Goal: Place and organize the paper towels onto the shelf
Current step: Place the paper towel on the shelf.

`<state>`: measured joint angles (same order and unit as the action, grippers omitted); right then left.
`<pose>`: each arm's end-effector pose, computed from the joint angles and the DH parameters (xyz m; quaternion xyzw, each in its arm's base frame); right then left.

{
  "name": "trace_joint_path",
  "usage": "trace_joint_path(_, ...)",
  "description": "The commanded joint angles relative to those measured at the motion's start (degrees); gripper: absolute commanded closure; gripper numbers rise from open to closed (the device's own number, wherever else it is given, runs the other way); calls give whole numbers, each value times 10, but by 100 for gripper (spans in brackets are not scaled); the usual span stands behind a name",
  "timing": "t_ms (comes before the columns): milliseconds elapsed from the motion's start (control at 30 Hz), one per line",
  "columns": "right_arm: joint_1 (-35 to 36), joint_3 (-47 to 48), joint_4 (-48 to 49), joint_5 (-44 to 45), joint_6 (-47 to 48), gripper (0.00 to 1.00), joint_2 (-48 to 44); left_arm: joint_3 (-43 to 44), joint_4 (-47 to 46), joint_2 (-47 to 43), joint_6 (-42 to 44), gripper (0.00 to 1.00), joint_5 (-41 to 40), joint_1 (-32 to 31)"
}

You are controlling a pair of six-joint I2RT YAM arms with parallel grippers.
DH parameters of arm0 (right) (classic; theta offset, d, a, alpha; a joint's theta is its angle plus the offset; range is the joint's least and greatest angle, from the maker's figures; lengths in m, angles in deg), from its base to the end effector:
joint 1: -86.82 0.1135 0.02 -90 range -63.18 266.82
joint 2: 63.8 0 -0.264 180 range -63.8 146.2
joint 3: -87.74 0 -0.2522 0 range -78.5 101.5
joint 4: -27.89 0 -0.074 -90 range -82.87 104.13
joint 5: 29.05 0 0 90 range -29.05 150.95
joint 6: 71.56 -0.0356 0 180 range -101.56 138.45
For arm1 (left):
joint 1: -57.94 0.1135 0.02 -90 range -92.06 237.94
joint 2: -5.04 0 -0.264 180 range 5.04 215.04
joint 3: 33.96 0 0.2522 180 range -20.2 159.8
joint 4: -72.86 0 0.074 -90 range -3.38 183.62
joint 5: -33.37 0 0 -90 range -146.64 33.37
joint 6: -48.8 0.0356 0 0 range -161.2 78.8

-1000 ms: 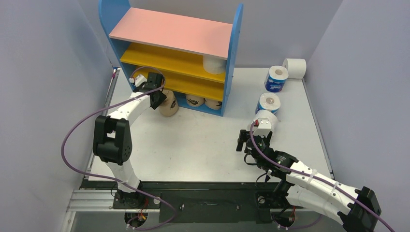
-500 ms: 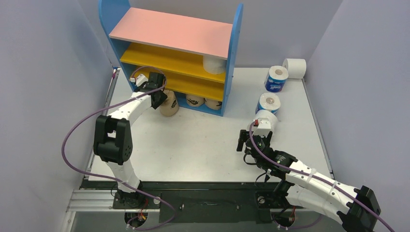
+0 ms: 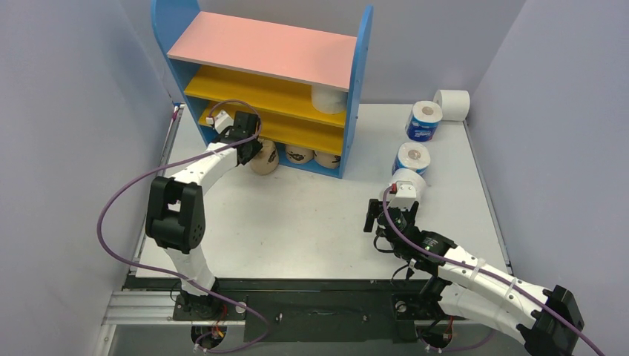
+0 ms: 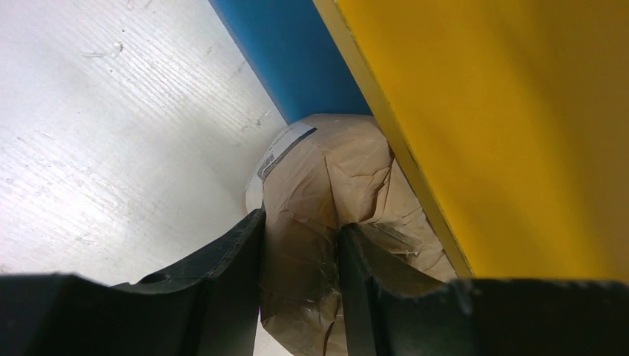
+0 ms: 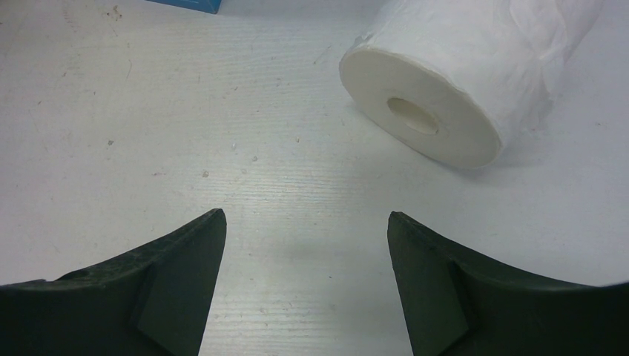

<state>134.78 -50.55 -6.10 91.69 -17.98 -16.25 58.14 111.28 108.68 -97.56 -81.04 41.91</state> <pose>0.1294 0.1163 0.2156 0.0240 0.8802 0.0967 0.4641 0.3864 -0.0957 0.2381 -0.3845 0.8371 -0.0373 0.3873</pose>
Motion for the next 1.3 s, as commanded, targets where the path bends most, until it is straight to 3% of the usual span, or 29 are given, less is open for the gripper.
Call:
trace_joint_path(0,-6,20,5,19,7,25,6,4,-84,-31,-4,66,-16,-12)
trace_joint_path(267,-6,19,5,20,6,25,9,8,-100,-14,1,63,-18,-15)
trace_joint_path(400,-7,17,4,20,6,25,7,1,-111,-9,2,55,-14,-15)
trace_joint_path(667,-6,16,4,20,6,25,7,-12,-118,-19,8,32,-8,-15)
trace_joint_path(1033,-6,13,6,16,6,25,0,-44,-110,-72,16,24,0,-12)
trace_joint_path(1267,-6,11,9,16,7,25,-6,-65,-92,-142,32,12,4,-10)
